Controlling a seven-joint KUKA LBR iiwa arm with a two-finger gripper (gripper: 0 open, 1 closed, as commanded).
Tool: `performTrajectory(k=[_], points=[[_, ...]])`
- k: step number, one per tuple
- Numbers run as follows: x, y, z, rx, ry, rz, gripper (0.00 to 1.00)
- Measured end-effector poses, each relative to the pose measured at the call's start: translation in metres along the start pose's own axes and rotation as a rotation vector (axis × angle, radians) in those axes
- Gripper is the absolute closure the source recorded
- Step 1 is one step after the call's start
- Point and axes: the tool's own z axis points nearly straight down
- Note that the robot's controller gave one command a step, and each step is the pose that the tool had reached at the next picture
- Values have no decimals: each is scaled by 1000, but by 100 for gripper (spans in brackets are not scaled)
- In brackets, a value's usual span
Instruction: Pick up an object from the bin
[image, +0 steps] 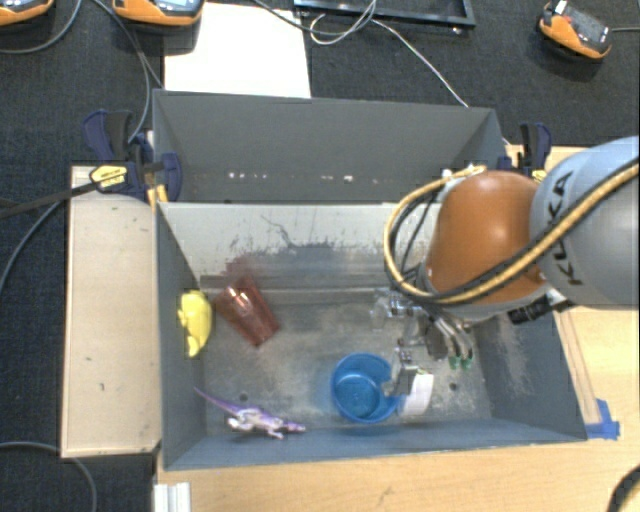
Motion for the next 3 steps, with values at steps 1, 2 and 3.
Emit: performTrajectory(k=[1,2,3], points=[[10,-12,41,-1,-5,-43,0],[12,-10,76,0,-5,-195,0],[10,-7,84,-1,-32,-156,0]])
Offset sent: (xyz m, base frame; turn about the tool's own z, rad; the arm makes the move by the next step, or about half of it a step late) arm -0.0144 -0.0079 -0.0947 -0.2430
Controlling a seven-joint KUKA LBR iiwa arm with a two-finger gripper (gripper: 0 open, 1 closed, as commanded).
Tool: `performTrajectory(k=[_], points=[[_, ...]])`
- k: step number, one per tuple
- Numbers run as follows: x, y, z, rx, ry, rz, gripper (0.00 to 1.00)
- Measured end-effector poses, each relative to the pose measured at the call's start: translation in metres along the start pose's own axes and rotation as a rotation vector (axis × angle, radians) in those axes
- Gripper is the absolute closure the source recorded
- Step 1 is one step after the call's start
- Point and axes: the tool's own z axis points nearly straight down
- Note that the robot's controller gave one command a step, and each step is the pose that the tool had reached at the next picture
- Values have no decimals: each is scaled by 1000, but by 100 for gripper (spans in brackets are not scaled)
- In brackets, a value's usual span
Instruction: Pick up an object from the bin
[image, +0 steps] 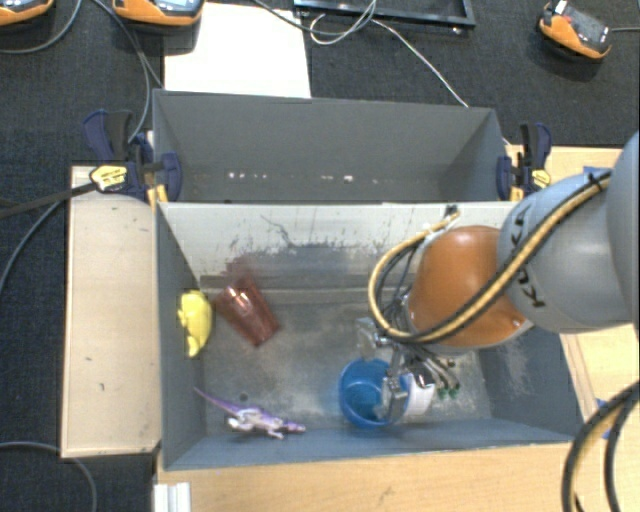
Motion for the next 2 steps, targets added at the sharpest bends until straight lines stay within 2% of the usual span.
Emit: performTrajectory(k=[1,2], points=[[-12,23,11,0,24,90,100],[-12,22,11,0,24,92,100]])
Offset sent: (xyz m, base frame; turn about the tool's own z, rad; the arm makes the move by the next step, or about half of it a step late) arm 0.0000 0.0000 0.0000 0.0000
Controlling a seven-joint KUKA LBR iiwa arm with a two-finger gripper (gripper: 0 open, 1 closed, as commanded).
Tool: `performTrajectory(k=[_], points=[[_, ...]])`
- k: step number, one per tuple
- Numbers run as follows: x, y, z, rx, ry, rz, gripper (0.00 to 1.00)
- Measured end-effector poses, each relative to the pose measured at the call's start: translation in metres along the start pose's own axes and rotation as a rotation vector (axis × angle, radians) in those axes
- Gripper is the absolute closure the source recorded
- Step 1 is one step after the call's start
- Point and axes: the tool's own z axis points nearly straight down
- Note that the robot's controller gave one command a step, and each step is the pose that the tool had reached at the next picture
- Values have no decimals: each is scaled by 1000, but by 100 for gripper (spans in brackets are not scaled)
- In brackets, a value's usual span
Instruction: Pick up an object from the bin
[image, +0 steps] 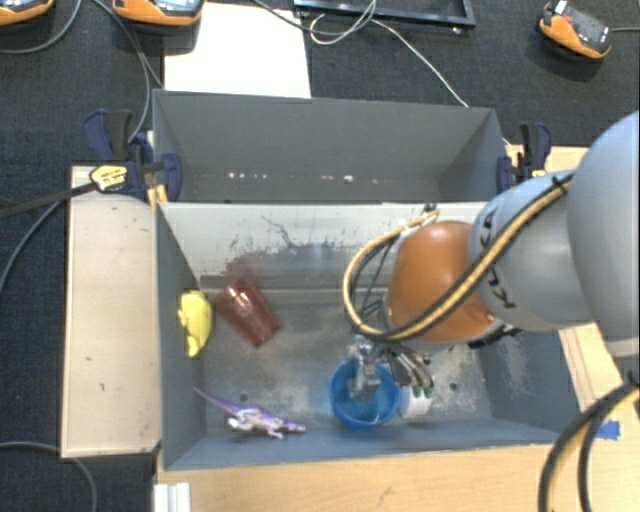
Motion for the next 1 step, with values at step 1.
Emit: performTrajectory(k=[1], points=[[0,0,0,0,0,2,100]])
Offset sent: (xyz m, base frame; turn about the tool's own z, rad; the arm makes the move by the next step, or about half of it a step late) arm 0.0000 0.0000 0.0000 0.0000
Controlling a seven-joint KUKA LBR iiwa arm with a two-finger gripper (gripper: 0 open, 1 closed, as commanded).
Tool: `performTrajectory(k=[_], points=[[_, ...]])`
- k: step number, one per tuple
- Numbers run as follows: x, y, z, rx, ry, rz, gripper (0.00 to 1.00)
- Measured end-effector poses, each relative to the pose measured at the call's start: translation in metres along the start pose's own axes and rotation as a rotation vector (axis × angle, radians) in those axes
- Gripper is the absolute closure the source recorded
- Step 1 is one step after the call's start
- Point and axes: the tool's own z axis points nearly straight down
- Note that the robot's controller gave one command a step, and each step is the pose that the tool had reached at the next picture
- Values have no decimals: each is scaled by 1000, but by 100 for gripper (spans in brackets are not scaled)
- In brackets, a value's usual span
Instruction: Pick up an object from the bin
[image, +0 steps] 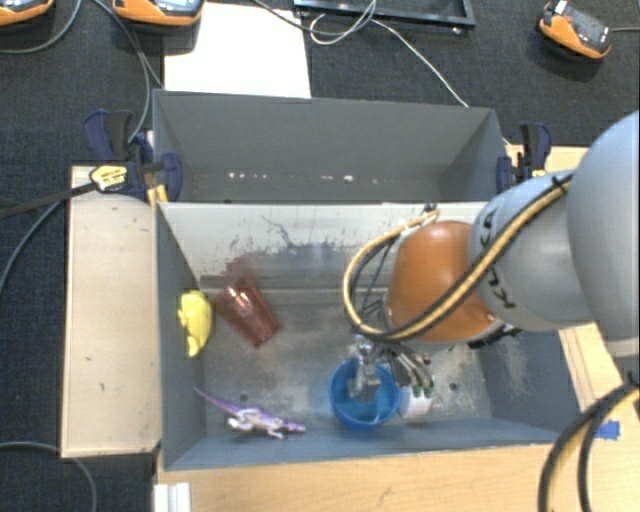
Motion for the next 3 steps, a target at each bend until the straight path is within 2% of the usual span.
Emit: performTrajectory(k=[3], points=[[0,0,0,0,0,4,100]])
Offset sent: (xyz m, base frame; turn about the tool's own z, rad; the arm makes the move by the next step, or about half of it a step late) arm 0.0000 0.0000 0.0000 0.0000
